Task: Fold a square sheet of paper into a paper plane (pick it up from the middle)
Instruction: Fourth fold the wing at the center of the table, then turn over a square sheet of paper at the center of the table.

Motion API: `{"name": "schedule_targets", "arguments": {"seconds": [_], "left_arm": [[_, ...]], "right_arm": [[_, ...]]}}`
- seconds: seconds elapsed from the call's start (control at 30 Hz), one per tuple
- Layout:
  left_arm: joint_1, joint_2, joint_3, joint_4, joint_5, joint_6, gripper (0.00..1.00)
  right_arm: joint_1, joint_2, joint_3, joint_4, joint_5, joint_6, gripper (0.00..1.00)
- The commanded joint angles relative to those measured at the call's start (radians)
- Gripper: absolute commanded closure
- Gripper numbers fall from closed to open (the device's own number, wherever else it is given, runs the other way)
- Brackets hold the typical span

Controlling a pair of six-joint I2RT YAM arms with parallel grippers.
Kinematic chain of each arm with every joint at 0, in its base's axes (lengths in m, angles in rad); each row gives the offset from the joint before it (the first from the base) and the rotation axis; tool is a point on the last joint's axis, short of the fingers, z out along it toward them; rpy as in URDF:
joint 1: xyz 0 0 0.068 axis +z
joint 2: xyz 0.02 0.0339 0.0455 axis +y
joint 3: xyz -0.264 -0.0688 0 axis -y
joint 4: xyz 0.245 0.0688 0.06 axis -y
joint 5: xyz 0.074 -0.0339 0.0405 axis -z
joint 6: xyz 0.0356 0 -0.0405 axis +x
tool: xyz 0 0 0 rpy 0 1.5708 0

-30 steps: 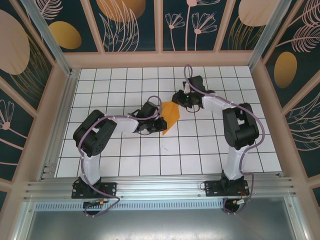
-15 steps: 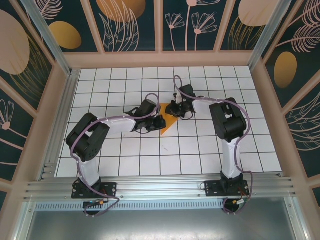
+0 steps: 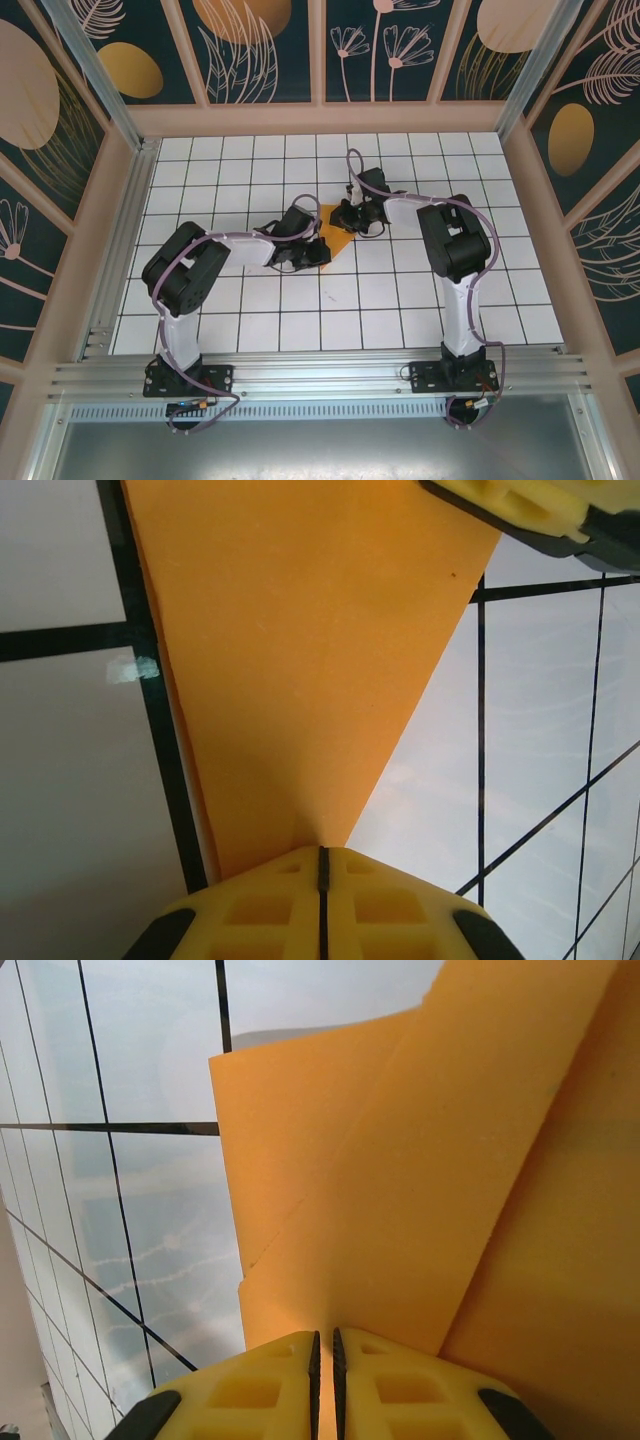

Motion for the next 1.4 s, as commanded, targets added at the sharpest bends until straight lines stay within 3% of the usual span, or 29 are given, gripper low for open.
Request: {"name": "schedule_targets", "arguments": {"seconds": [0.0,0.23,0.37,0.57,0.63,0.77,0.87,0.9,1.0,1.13,1.37], "left_arm": [[-0.004,-0.008,-0.106,-0.046,0.007,-0.012,0.91],[-0.009,-0.105,-0.262,0.005,0.117,0.012,0.90],[0.000,-0.187,-0.243,-0.058,0.108,0.072,0.87],[0.104,-0.306,-0.243,0.005,0.090,-0.006,0.75],[0.135,-0.327,-0.240,0.010,0.044,-0.028,0.68],[0.165,-0.315,-0.227,0.072,-0.008,-0.050,0.54],[0.167,-0.244,-0.186,0.121,0.035,-0.045,0.53],[0.167,-0.224,-0.177,0.144,0.062,-0.048,0.53],[0.166,-0.153,-0.181,0.223,0.113,-0.069,0.55],[0.167,-0.147,-0.180,0.217,0.101,-0.048,0.55],[0.167,-0.123,-0.171,0.213,0.136,-0.026,0.63]], "right_arm": [[0.002,0.033,0.013,-0.018,0.013,0.008,0.83],[0.003,0.034,0.026,-0.029,0.011,0.005,0.83],[0.003,0.014,0.041,-0.034,-0.013,0.001,0.83],[0.009,-0.112,0.035,-0.026,-0.002,-0.003,0.78],[0.009,-0.166,-0.001,-0.018,0.042,-0.001,0.73],[0.008,-0.262,-0.107,0.023,0.138,0.011,0.52],[0.009,-0.301,-0.172,0.066,0.133,0.013,0.39],[0.012,-0.307,-0.183,0.066,0.131,0.011,0.38],[0.026,-0.300,-0.183,0.048,0.101,-0.005,0.51],[0.057,-0.228,-0.121,-0.017,0.093,-0.025,0.62],[0.063,-0.185,-0.124,0.003,0.103,0.002,0.60]]}}
